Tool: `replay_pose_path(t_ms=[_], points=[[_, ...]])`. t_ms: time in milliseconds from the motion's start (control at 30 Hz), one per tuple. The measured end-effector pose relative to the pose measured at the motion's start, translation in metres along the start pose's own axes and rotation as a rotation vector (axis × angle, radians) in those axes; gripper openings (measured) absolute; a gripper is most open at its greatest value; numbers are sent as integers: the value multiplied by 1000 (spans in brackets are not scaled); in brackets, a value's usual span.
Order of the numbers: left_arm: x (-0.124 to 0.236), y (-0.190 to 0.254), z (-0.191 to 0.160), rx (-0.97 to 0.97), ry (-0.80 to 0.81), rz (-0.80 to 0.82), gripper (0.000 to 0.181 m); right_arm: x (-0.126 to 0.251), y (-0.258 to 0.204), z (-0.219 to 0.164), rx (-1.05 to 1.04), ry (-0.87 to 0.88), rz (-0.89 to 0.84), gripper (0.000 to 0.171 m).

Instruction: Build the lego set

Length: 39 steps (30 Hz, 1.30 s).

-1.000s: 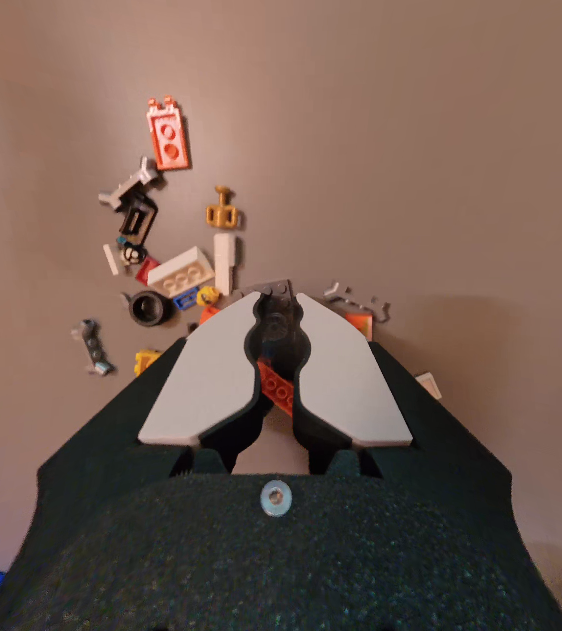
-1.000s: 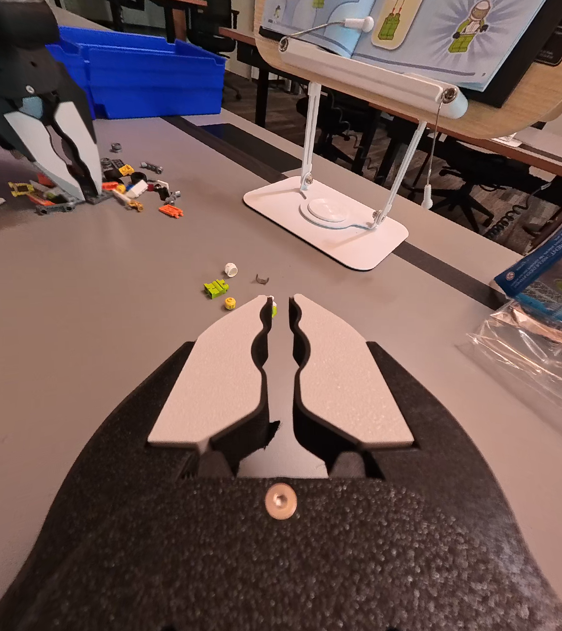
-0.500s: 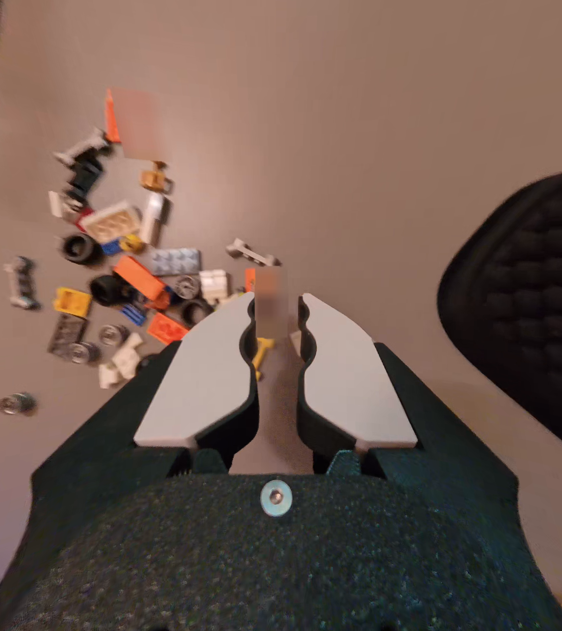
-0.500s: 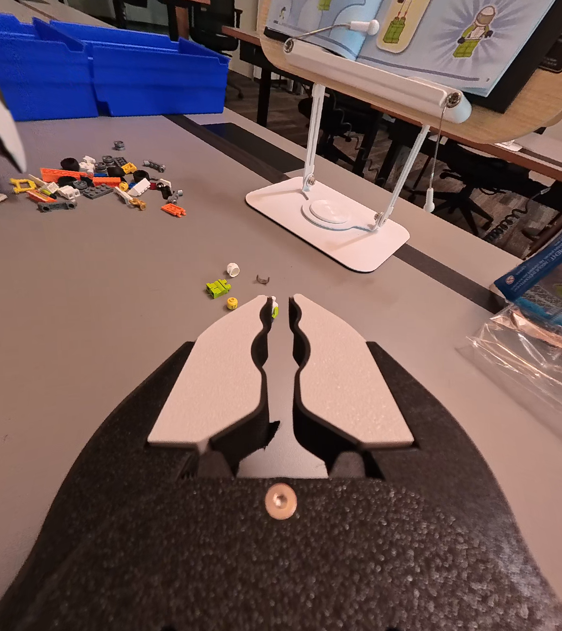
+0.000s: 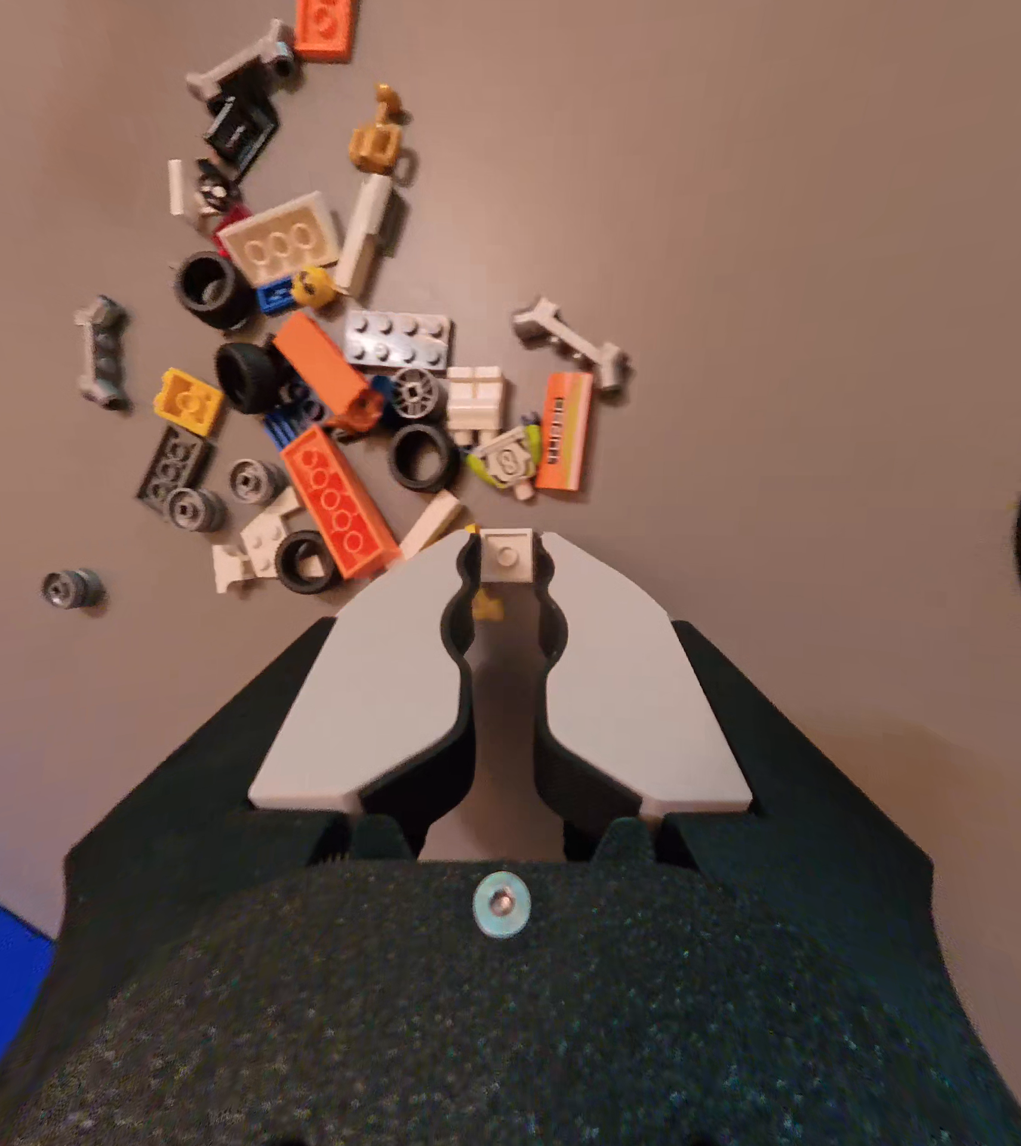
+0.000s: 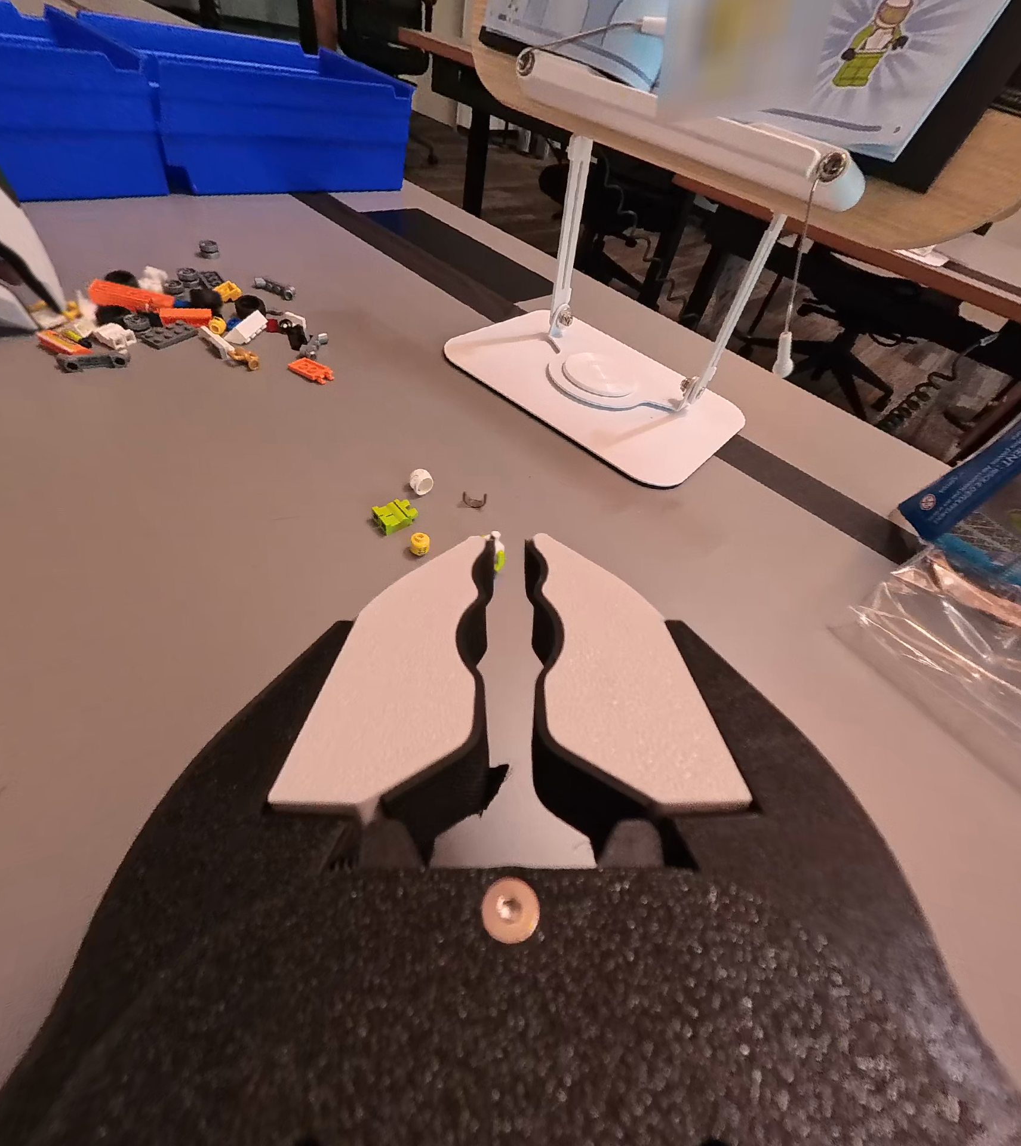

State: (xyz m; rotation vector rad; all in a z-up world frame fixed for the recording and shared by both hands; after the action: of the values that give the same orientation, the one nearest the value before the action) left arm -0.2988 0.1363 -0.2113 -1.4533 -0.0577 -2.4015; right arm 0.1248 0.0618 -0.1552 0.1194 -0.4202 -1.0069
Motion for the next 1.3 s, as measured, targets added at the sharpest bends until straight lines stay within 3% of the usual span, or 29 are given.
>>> replay_pose_path(t_ms=[133, 300, 467, 767, 967, 1133, 1300], points=[[1, -12, 3, 7, 9, 41, 22, 1, 2, -1, -8, -1, -7, 9], [15, 2, 34, 18, 174, -21, 22, 2, 3, -1, -10, 4, -5, 9], [-7, 29, 56, -41, 204, -93, 31, 1, 0, 1, 7, 2, -2, 9], [-24, 10, 47, -24, 148, -29, 3, 4, 3, 1, 0, 6, -13, 9], [-12, -3, 46, -2, 201, 38, 9, 3, 2, 0, 4, 0, -10, 9], [-1, 6, 76, 58, 361, 44, 14, 1, 1, -1, 4, -3, -5, 9], [-4, 26, 134, 255, 551, -77, 16, -2, -3, -3, 6, -11, 10, 9]])
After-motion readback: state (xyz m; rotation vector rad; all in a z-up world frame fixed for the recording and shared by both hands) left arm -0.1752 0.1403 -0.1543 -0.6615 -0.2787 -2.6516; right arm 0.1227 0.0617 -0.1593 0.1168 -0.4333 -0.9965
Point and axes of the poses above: each gripper's, where its closed fingertips meet, x back along the fingers, z out of its top, y = z × x across the jaws, the point moved 6 cm from there along x, back along the fingers, and after that the axes turned 7 degrees about x, right-handed, at the moved point
